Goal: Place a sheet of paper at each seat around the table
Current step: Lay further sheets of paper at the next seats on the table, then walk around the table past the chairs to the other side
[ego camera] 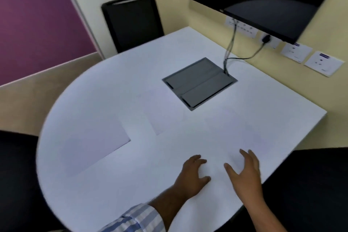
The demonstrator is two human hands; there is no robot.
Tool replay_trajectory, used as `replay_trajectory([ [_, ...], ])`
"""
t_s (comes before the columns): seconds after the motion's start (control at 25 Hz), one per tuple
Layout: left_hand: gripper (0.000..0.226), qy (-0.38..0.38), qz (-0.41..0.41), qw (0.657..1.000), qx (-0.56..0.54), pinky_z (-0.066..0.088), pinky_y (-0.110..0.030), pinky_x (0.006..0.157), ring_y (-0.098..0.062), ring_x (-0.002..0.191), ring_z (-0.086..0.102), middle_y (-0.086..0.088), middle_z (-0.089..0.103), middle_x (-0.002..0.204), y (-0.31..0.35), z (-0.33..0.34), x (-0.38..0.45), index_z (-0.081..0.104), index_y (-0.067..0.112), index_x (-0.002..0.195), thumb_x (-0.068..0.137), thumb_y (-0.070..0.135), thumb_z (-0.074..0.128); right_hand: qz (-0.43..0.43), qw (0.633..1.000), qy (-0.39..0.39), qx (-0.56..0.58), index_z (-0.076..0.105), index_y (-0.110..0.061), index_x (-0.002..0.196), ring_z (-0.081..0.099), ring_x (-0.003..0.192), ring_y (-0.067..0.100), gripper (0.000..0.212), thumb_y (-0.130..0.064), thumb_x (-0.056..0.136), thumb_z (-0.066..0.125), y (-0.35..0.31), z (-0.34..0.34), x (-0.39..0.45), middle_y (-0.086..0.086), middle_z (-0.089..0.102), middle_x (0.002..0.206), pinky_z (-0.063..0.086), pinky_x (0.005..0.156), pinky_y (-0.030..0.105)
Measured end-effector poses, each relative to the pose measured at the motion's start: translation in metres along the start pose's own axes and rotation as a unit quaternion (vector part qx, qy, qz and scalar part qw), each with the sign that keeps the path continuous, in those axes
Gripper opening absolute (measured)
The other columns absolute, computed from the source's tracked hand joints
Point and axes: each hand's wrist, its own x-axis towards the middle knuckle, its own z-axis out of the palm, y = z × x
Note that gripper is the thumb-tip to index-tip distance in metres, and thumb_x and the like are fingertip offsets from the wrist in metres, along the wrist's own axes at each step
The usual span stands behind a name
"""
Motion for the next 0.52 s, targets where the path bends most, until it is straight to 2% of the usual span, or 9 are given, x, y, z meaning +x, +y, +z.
replay_trajectory([
  [0.16, 0.064, 0.06, -0.036, 0.997, -0.04, 0.021, -0.024, 0.124, -0.015, 0.154, 0.027, 0.005, 0.034, 0.165, -0.011, -0.015, -0.052, 0.05, 0.027, 0.15, 0.092, 0.043, 0.071, -0.037, 0.999, -0.034, 0.001, 0.045, -0.027, 0.151, 0.033, 0.152, 0.024, 0.073, -0.033, 0.088, 0.081, -0.016, -0.018, -0.03, -0.001, 0.025, 0.167, 0.041, 0.114, 0.048],
  [0.28, 0.059, 0.124, -0.066, 0.988, -0.069, 0.025, -0.027, 0.124, -0.013, 0.15, 0.033, 0.006, 0.038, 0.162, -0.016, -0.025, -0.104, 0.053, 0.027, 0.148, 0.093, 0.04, 0.071, -0.076, 0.99, -0.115, -0.01, 0.045, -0.026, 0.152, 0.033, 0.152, 0.021, 0.07, -0.033, 0.091, 0.078, -0.029, -0.021, -0.055, 0.0, 0.027, 0.166, 0.04, 0.116, 0.045],
  [0.4, 0.054, 0.181, -0.089, 0.973, -0.115, 0.031, -0.026, 0.122, -0.003, 0.143, 0.04, 0.018, 0.045, 0.153, -0.02, -0.03, -0.164, 0.054, 0.036, 0.143, 0.092, 0.043, 0.07, -0.123, 0.973, -0.195, -0.015, 0.047, -0.027, 0.149, 0.036, 0.15, 0.018, 0.066, -0.034, 0.091, 0.077, -0.04, -0.012, -0.086, -0.001, 0.032, 0.163, 0.038, 0.117, 0.04],
  [0.52, 0.048, 0.214, -0.115, 0.959, -0.144, 0.038, -0.021, 0.115, 0.011, 0.132, 0.045, 0.032, 0.05, 0.14, -0.034, -0.03, -0.229, 0.056, 0.046, 0.135, 0.089, 0.049, 0.069, -0.154, 0.953, -0.257, -0.041, 0.05, -0.035, 0.142, 0.043, 0.144, 0.017, 0.059, -0.034, 0.091, 0.078, -0.04, 0.006, -0.123, -0.004, 0.038, 0.159, 0.042, 0.115, 0.039],
])
